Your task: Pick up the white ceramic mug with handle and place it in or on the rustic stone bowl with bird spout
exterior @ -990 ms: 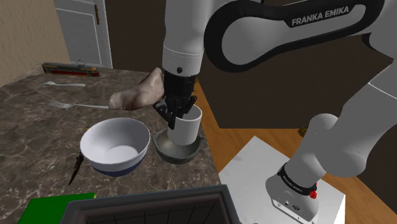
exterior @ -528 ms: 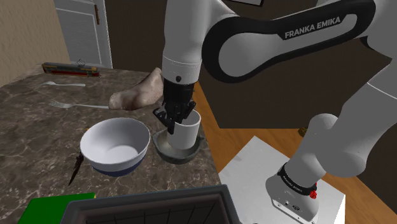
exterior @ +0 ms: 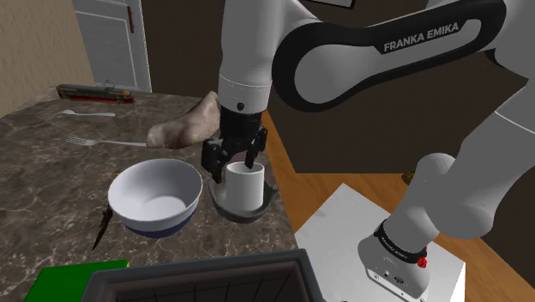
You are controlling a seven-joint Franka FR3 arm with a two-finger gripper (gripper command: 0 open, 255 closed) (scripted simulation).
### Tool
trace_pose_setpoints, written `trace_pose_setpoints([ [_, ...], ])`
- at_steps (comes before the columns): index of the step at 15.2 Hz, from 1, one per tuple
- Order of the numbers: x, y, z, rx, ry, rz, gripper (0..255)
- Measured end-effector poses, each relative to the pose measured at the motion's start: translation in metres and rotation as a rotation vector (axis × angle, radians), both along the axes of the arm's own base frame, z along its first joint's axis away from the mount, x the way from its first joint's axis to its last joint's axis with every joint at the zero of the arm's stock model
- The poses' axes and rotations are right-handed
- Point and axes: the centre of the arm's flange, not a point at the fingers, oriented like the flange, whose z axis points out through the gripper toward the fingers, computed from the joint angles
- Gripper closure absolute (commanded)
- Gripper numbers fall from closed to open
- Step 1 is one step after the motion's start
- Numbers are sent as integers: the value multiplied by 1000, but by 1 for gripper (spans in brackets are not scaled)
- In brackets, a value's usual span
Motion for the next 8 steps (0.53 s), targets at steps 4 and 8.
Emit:
trace_pose_setpoints([
  [4, 1, 0, 17, 1, -1, 0, 0],
  [8, 2, 0, 47, 1, -1, 0, 0],
])
